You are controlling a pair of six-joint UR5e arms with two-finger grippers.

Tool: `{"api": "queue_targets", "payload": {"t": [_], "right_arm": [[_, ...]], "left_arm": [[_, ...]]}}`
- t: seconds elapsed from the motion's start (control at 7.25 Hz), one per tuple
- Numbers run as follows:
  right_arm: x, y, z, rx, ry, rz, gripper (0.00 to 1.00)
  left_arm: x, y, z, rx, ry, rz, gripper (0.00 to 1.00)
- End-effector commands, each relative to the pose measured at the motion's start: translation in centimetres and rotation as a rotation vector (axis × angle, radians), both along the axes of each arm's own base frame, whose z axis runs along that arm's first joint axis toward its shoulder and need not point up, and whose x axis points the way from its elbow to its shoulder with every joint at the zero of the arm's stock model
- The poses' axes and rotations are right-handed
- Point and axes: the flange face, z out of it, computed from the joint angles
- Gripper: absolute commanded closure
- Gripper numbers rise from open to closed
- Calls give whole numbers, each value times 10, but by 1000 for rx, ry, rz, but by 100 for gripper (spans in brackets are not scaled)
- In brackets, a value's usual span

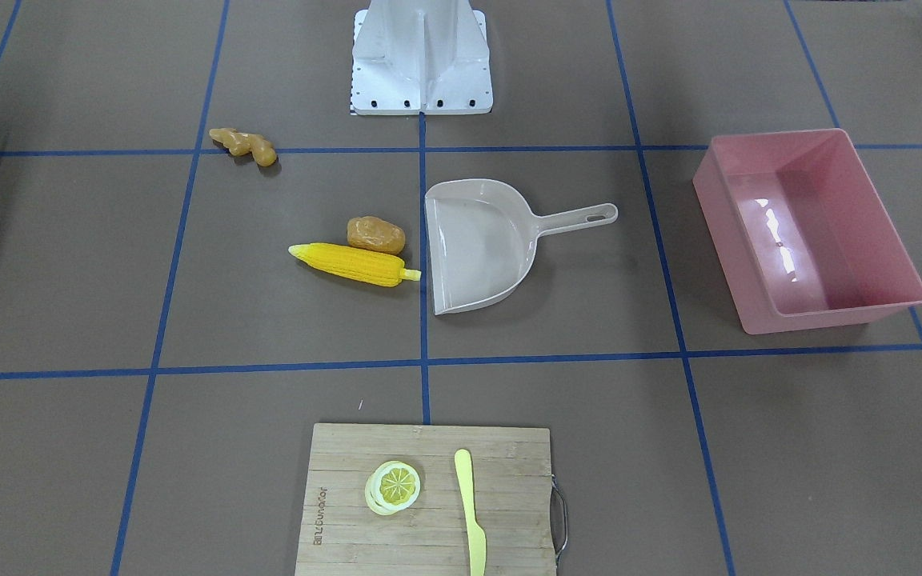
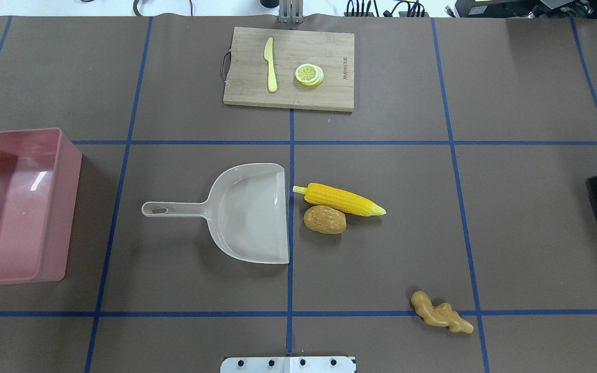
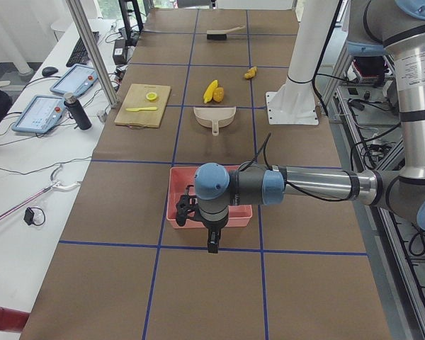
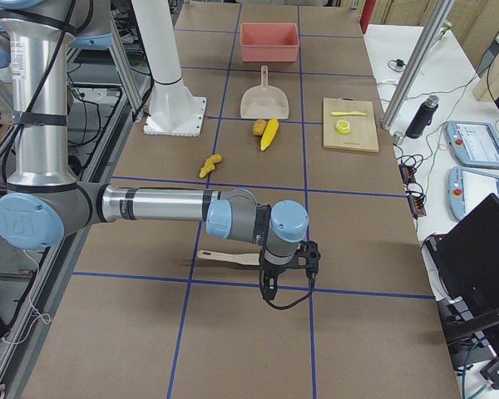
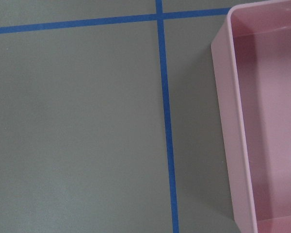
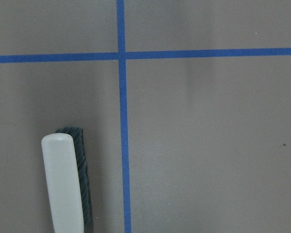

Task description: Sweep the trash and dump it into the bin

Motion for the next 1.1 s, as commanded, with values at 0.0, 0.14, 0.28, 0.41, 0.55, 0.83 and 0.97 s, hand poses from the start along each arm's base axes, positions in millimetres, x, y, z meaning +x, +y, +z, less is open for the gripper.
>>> {"api": "queue_targets", "payload": {"t": [0.0,0.14,0.28,0.41,0.55,0.83,0.97], "right_arm": [[0,1,3,-7,-2,1,0],[0,6,6,-12,-1,-1,0],[0,5,3,-1,2,-1,0],[0,7,6,-9,1,-1,0],[0,8,12,-21,4,-3,0],[-1,6,9,-16,1,-1,0],[-1,6,10,-17,-1,-2,0]], "left_arm": [[1,-4,-4,10,0,3,2],[1,-11,-12,28,-1,3,2],[2,-19,-19,42,-2,4,2],[5,-31,-35,64,-1,-5,2],[27,-48,-50,91,2,36,2],[113,-113,-128,232,26,177,2],[152,-132,-162,236,43,183,2]]}}
